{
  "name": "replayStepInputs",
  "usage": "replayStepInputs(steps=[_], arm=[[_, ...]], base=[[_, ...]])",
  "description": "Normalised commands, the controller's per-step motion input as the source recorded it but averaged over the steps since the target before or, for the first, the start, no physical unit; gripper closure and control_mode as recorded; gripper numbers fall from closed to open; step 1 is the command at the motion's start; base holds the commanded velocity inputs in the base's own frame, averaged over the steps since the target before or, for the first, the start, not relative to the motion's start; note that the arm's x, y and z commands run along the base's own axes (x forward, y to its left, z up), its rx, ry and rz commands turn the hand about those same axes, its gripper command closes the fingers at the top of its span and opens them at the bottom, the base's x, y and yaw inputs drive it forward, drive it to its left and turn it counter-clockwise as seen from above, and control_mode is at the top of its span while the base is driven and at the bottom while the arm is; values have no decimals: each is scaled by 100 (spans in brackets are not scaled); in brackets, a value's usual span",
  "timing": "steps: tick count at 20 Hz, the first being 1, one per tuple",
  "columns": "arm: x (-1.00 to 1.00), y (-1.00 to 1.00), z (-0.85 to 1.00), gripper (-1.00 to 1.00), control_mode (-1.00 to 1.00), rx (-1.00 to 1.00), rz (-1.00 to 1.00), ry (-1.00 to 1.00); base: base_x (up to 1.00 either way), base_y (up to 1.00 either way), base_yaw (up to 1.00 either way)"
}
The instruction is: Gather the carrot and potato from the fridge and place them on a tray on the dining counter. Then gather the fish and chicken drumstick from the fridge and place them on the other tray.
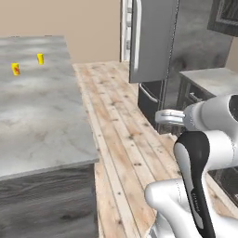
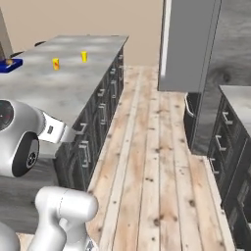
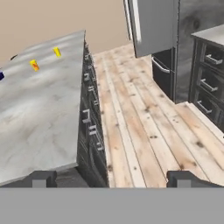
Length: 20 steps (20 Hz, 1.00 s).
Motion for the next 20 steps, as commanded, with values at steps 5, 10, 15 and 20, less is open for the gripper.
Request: replayStepInputs(steps=[5, 10, 15, 20], arm=[[0, 0, 0, -100, 100, 0, 0, 0], [0, 0, 0, -100, 100, 0, 0, 0], [0, 0, 0, -100, 100, 0, 0, 0], [0, 0, 0, -100, 100, 0, 0, 0]], base=[[72, -77, 25], [93, -72, 21], [99, -60, 15], [100, -25, 4]])
